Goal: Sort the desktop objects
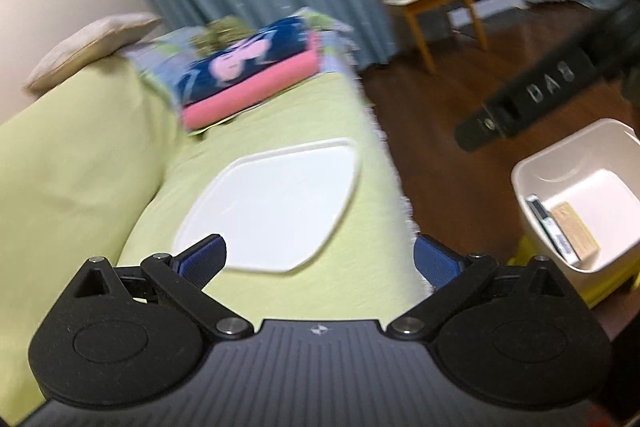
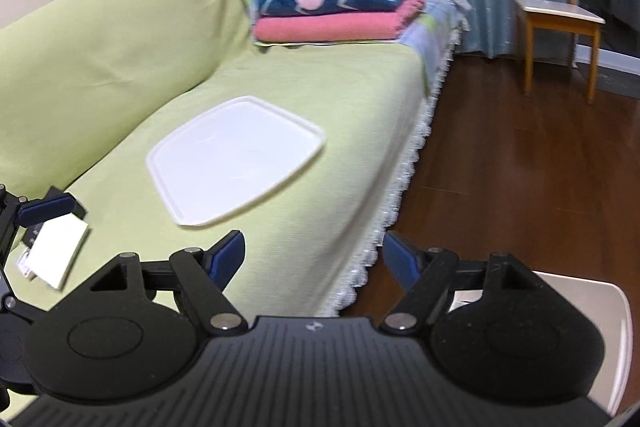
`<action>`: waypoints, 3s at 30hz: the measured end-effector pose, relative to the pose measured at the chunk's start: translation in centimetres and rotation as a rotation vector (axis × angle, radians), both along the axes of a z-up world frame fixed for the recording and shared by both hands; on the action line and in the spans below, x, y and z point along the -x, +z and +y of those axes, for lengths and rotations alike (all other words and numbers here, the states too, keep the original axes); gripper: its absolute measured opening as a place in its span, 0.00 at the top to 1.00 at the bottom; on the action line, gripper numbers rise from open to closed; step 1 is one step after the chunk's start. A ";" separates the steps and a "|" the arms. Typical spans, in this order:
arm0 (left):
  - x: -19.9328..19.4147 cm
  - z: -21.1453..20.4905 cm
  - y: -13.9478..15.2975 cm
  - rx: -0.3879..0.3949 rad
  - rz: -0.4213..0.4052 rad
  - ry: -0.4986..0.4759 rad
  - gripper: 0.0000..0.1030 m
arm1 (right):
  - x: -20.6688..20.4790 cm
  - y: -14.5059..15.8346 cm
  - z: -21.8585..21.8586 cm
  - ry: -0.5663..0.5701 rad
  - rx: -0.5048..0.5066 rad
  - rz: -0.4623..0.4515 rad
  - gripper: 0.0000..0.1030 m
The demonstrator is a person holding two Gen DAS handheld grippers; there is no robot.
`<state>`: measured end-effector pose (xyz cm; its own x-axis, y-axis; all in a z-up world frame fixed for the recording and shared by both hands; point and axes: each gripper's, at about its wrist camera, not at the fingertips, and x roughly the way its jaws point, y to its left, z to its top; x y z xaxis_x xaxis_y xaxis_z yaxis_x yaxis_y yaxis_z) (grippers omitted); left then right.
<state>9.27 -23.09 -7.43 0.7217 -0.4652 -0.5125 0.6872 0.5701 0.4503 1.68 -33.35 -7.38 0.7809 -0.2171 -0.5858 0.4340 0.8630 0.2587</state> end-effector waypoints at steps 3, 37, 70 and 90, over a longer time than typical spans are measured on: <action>-0.7 1.7 0.6 0.041 0.002 0.065 0.02 | -1.1 0.0 1.3 0.015 -0.015 -0.027 0.29; -7.2 18.7 -0.6 0.268 0.049 0.657 0.01 | -12.1 -1.5 15.1 0.322 0.026 -0.181 0.29; -12.3 25.9 -5.5 0.460 0.303 0.754 0.23 | -15.7 -4.5 22.4 0.648 0.236 -0.098 0.29; -12.8 24.3 -5.9 0.443 0.325 0.636 0.55 | -16.0 -4.8 21.7 0.612 0.222 -0.053 0.29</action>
<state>22.08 1.17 -13.32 0.7627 -0.2263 -0.6059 0.2314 0.9703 -0.0710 17.67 -11.67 -12.16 0.8284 0.1643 -0.5355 -0.1612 0.9855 0.0530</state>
